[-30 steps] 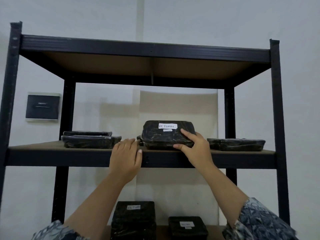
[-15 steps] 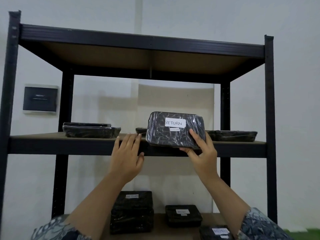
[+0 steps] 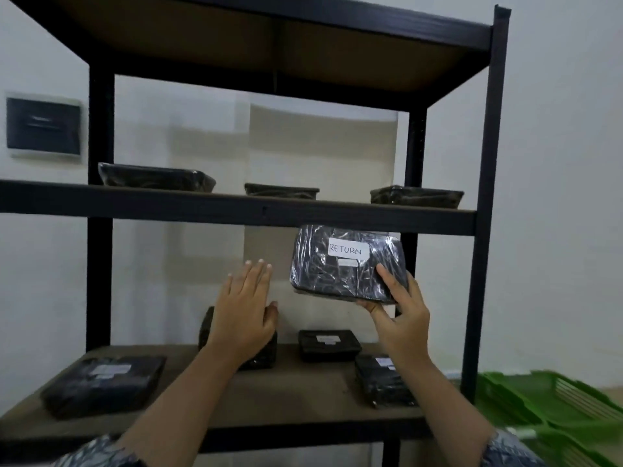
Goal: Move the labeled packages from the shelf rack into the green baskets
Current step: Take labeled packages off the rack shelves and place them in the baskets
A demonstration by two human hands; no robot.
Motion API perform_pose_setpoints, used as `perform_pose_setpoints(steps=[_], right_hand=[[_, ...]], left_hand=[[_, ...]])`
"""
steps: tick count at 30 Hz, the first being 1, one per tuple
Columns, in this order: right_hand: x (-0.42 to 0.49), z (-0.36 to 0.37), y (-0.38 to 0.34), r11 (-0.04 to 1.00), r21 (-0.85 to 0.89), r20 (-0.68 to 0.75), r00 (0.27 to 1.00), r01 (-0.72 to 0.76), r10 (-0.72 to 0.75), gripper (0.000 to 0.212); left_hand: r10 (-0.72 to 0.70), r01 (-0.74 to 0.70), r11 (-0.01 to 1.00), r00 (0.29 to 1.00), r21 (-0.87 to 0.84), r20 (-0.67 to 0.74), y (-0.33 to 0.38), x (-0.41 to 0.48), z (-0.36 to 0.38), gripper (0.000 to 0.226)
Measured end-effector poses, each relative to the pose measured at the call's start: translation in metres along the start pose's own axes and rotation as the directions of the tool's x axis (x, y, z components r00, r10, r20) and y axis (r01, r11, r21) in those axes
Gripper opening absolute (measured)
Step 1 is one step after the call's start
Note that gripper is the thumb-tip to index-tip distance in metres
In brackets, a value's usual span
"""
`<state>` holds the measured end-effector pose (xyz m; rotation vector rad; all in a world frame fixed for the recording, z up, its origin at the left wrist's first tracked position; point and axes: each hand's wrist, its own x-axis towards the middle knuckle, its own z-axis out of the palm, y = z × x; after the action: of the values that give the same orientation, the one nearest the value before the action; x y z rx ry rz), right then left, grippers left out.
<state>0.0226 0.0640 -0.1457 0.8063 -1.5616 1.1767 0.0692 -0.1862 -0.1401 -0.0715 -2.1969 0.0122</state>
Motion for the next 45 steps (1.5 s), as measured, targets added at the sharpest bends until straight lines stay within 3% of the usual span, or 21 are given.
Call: perform_pose_setpoints(steps=[15,21,30,36,45], right_hand=[[-0.095,-0.151,0.079,0.942,-0.118,0.105,0.939,-0.314,0.327,0.061],[-0.119,-0.235,0.134,0.864,-0.178,0.161,0.853,-0.471,0.497,0.061],[-0.156,-0.355,0.228,0.756,-0.353,0.198,0.745,-0.552,0.637,0.072],[-0.186,-0.405,0.282,0.677,-0.478,0.22,0.67,-0.56,0.709,0.067],[-0.229,-0.428,0.346,0.591,-0.609,0.362,0.477,-0.53,0.801,0.062]], left_hand=[[0.102,-0.064,0.979,0.975,-0.192,0.196,0.149,-0.052,0.081,0.062],[0.098,-0.017,0.96,0.956,-0.28,0.278,0.244,-0.07,0.131,0.062],[0.098,0.078,0.915,0.908,-0.396,0.406,0.377,-0.113,0.205,0.057],[0.104,0.157,0.889,0.846,-0.43,0.524,0.432,-0.135,0.247,0.055],[0.082,0.265,0.909,0.641,-0.321,0.763,0.476,-0.146,0.309,0.064]])
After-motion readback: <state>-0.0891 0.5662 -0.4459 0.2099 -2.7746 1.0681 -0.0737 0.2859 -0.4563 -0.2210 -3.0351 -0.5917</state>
